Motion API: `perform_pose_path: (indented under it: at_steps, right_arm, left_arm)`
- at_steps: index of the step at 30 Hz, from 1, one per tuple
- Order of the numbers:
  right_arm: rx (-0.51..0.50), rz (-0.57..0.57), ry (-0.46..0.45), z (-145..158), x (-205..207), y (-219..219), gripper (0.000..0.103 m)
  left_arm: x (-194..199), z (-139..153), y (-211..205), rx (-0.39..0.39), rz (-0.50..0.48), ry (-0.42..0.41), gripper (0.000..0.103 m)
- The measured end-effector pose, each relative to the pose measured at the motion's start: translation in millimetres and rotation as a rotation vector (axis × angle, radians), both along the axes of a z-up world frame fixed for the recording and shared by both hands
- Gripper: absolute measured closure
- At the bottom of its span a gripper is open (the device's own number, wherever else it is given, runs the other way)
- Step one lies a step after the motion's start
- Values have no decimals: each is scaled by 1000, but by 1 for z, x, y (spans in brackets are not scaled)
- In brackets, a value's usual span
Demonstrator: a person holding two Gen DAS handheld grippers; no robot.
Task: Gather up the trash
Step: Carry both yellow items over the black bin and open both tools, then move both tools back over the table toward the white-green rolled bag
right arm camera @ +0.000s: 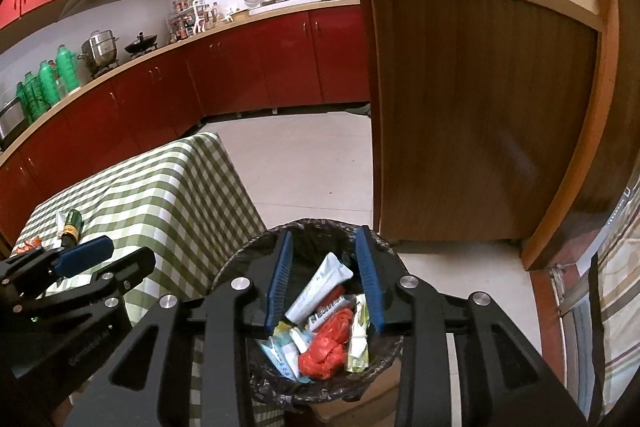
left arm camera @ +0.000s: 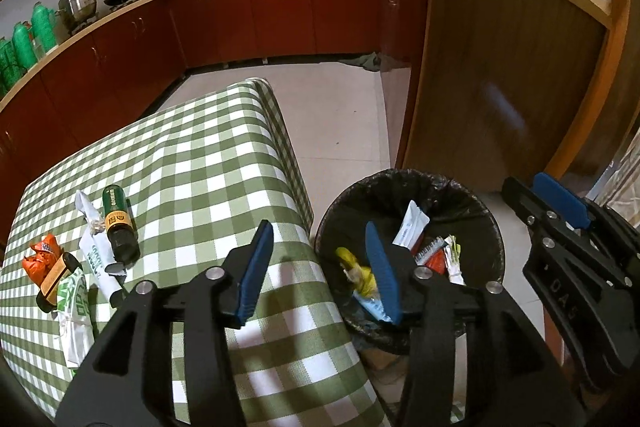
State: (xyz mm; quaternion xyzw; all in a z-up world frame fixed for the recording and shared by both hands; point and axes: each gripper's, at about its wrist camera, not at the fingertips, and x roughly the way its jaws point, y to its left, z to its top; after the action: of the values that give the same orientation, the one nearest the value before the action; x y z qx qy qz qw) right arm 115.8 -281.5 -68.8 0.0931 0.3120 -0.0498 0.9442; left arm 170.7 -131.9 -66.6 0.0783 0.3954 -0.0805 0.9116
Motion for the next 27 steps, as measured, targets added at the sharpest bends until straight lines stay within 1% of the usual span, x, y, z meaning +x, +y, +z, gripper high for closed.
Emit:
perform_pose_path:
  at_steps: [2, 3, 5, 6, 8, 12, 20, 27]
  right_arm:
    - [2, 1, -1, 1, -2, 0, 66]
    - [0, -1, -4, 2, -3, 1, 62]
    - [-4, -1, -9, 4, -5, 3, 57]
    - [-3, 7, -12, 5, -7, 5, 56]
    - [-12, 20, -13, 7, -9, 11, 54]
    - [-26, 37, -19, 12, -15, 24, 49]
    - [-16, 119, -15, 19, -22, 62, 43]
    - [-25, 188, 2, 24, -27, 104, 43]
  left_arm:
    - [-1, 0, 3, -5, 7, 3, 52]
    - [-1, 1, 5, -8, 8, 4, 52]
    - [-4, 2, 10, -12, 14, 4, 50]
    - [-7, 4, 13, -13, 17, 4, 50]
    - [-14, 7, 22, -15, 26, -1, 46]
    - [-27, 13, 43, -8, 47, -11, 45]
    - [-50, 25, 105, -8, 155, -13, 42]
    - [-62, 28, 154, -4, 248, -7, 39]
